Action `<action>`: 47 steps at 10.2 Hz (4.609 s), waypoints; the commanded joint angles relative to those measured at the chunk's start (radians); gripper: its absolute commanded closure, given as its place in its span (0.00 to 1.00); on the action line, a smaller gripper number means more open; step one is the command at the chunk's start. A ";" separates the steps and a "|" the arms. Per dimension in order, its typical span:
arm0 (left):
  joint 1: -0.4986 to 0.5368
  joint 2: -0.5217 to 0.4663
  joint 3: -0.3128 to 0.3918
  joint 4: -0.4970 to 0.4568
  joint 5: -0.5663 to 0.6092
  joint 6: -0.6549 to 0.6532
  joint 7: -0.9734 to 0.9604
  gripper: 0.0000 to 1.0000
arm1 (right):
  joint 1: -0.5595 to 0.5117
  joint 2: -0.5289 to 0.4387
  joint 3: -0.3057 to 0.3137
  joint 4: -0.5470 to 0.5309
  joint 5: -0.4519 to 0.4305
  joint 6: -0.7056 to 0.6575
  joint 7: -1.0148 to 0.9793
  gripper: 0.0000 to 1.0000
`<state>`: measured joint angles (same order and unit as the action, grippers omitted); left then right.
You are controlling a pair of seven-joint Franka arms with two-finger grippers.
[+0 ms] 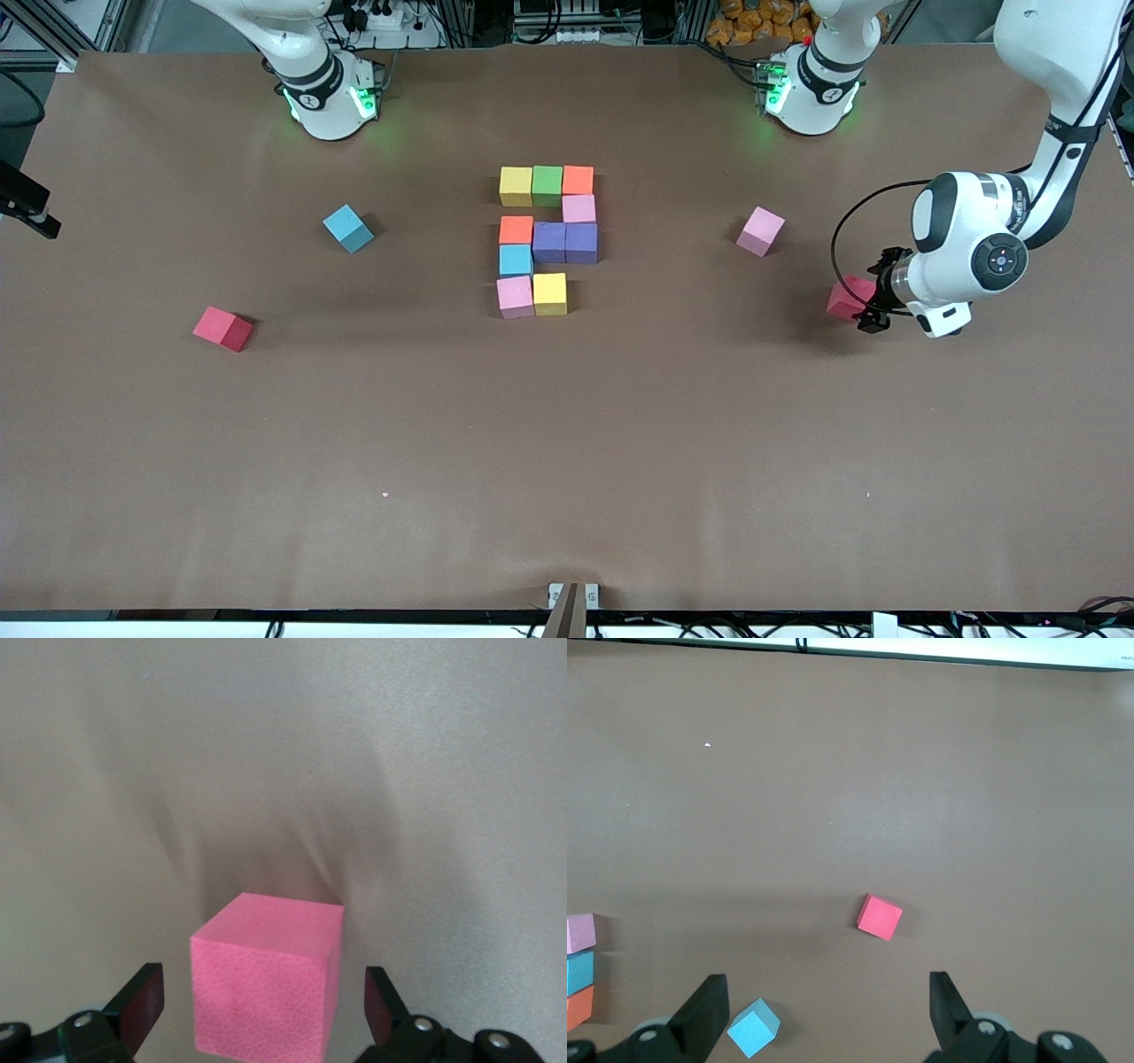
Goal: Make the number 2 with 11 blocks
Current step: 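Lift the red block with the left gripper, then carry the red block beside the yellow block with the left gripper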
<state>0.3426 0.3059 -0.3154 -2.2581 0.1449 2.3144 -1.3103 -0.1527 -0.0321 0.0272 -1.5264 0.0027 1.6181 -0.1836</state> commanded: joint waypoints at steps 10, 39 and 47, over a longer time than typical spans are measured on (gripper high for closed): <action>0.044 0.009 -0.016 -0.077 0.065 0.094 0.010 0.13 | -0.018 0.017 0.007 0.028 0.034 -0.003 -0.008 0.00; -0.650 0.412 -0.144 0.581 -0.030 0.063 -0.952 0.59 | 0.013 0.067 0.013 0.075 0.048 -0.006 -0.014 0.00; -0.752 0.460 -0.082 0.618 -0.041 -0.027 -1.064 0.58 | -0.001 0.072 0.011 0.071 0.043 -0.007 -0.105 0.00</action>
<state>-0.3955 0.7649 -0.4105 -1.6524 0.1258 2.3303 -2.3563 -0.1441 0.0312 0.0406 -1.4774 0.0389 1.6270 -0.2663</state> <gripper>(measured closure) 0.392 0.000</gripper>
